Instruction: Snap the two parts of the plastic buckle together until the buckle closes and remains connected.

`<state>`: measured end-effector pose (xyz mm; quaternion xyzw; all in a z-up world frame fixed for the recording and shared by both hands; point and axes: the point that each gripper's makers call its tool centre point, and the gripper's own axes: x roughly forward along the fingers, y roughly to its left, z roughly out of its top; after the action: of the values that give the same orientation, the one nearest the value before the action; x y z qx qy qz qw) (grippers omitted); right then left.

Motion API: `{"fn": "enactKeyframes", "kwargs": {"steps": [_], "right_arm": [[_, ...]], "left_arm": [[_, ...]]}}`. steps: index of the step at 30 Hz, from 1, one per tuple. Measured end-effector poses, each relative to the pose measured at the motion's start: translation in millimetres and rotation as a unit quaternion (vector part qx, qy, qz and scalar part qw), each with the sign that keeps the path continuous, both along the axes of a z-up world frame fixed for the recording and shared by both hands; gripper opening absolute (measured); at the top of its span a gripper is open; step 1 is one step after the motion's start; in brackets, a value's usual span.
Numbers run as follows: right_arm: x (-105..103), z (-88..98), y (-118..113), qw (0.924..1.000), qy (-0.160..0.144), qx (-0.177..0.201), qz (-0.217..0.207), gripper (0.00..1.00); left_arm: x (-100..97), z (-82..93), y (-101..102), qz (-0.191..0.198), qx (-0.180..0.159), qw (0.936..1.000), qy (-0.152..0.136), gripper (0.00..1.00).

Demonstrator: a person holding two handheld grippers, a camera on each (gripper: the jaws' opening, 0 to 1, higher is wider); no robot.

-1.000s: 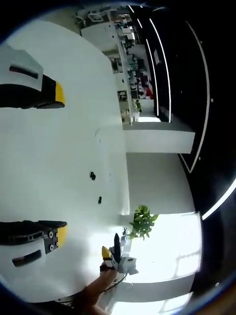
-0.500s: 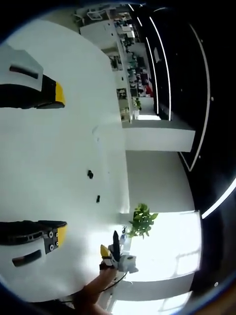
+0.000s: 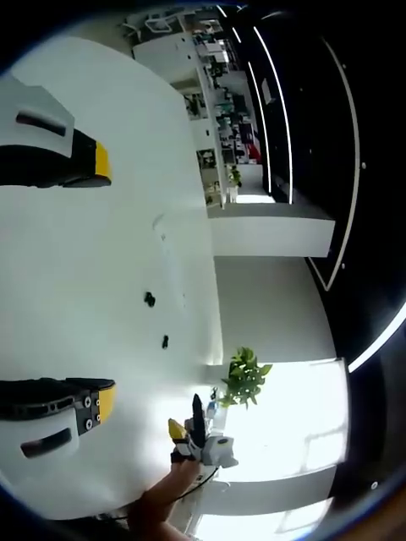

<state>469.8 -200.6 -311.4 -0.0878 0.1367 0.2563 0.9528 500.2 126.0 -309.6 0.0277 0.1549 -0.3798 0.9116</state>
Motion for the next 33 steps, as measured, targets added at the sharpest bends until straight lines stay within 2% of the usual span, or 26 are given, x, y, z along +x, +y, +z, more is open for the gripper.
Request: {"fn": "enactKeyframes", "kwargs": {"steps": [4, 6, 14, 20, 26, 33], "right_arm": [[2, 0.4, 2, 1.0000, 0.002, -0.002, 0.003, 0.96], [3, 0.8, 2, 1.0000, 0.001, -0.003, 0.003, 0.96], [7, 3.6, 4, 1.0000, -0.001, -0.003, 0.004, 0.96], [13, 6.8, 3, 1.0000, -0.003, -0.001, 0.003, 0.95], [18, 2.8, 1, 1.0000, 0.002, -0.003, 0.001, 0.95], [21, 3.7, 4, 1.0000, 0.002, -0.004, 0.003, 0.95]], "left_arm": [[1.6, 1.3, -2, -0.004, -0.003, 1.0000, 0.004, 0.94], [2.4, 1.4, -3, -0.005, -0.001, 1.0000, 0.003, 0.91], [7.0, -0.8, -6, -0.007, 0.001, 0.9999, 0.008, 0.94], [12.9, 4.5, -5, -0.005, -0.005, 1.0000, 0.006, 0.95], [17.2, 3.1, -2, -0.001, -0.006, 0.9999, 0.008, 0.95], [25.1, 2.2, -7, -0.004, 0.004, 1.0000, 0.008, 0.95]]}}
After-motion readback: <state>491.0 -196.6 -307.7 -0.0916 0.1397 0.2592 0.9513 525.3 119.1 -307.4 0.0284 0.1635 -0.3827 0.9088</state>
